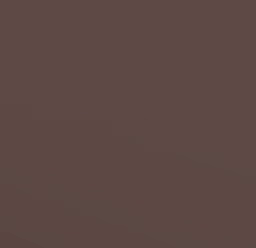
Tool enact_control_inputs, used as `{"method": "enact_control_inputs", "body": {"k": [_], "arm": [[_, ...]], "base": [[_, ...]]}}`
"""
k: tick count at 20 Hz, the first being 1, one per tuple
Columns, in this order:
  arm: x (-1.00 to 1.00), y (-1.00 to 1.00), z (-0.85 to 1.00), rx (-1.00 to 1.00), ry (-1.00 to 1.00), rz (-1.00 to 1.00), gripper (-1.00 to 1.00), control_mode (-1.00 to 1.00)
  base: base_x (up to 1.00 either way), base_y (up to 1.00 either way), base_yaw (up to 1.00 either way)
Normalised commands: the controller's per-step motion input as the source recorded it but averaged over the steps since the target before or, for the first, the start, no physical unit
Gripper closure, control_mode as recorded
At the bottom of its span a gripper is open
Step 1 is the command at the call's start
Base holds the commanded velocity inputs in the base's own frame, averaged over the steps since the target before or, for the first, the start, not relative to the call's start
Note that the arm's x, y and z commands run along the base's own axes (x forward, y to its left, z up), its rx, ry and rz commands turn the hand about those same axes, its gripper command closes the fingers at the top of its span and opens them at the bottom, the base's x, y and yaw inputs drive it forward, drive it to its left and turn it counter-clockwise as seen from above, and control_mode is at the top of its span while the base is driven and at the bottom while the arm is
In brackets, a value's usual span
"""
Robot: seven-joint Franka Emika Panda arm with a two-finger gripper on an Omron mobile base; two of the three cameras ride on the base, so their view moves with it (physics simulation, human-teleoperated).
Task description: Get the candle and the liquor from the cabinet and move them to the dining counter.
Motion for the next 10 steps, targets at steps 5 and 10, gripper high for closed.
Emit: {"method": "enact_control_inputs", "body": {"k": [5,10], "arm": [[0.00,0.00,0.00,0.00,0.00,0.00,1.00,1.00],[0.00,0.00,0.00,0.00,0.00,0.00,1.00,1.00]], "base": [[0.19,-0.59,-0.03],[0.30,-0.41,-0.11]]}}
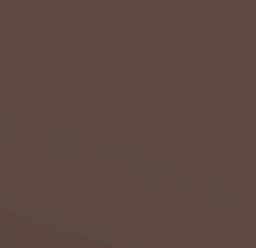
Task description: Get the candle and the liquor from the cabinet and move them to the dining counter.
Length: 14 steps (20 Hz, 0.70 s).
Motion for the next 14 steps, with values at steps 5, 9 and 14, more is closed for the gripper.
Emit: {"method": "enact_control_inputs", "body": {"k": [5,9,14], "arm": [[0.00,0.00,0.00,0.00,0.00,0.00,1.00,1.00],[0.00,0.00,0.00,0.00,0.00,0.00,1.00,1.00],[0.00,0.00,0.00,0.00,0.00,0.00,1.00,1.00]], "base": [[0.16,-0.44,-0.12],[0.27,-0.03,-0.18],[0.27,0.23,-0.07]]}}
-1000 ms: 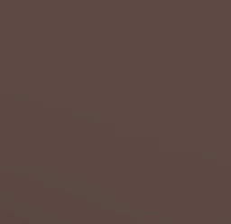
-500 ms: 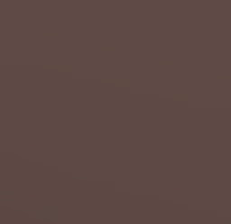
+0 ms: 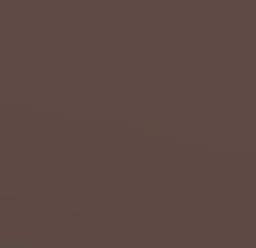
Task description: Get the candle and the liquor from the cabinet and move them to the dining counter.
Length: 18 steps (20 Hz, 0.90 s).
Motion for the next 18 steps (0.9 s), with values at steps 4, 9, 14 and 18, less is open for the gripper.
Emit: {"method": "enact_control_inputs", "body": {"k": [4,9,14,18], "arm": [[0.00,0.00,0.00,0.00,0.00,0.00,1.00,1.00],[0.00,0.00,0.00,0.00,0.00,0.00,1.00,1.00],[0.00,0.00,0.00,0.00,0.00,0.00,1.00,1.00],[0.00,0.00,0.00,0.00,0.00,0.00,1.00,1.00]], "base": [[0.23,0.51,0.00],[0.06,0.57,0.00],[0.30,0.24,0.00],[0.67,0.00,0.00]]}}
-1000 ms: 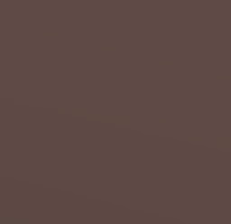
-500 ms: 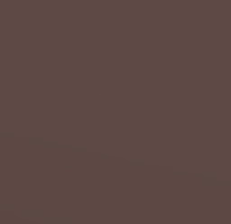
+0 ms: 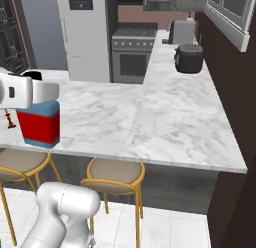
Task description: Get the candle and the liquor from the cabinet and move them to the dining counter.
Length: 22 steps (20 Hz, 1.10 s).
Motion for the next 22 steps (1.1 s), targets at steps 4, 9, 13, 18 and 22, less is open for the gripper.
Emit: {"method": "enact_control_inputs", "body": {"k": [4,9,13,18,22], "arm": [[0.00,0.00,0.00,0.00,0.00,0.00,1.00,1.00],[0.00,0.00,0.00,0.00,0.00,0.00,1.00,1.00],[0.00,0.00,0.00,0.00,0.00,0.00,1.00,1.00],[0.56,-0.37,-0.09,0.00,0.00,0.12,1.00,-1.00],[0.87,-0.32,-0.37,0.01,0.00,0.45,1.00,-1.00]], "base": [[0.80,0.00,0.00],[0.62,-0.03,0.00],[0.46,-0.07,0.00],[0.00,0.00,0.00],[0.00,0.00,0.00]]}}
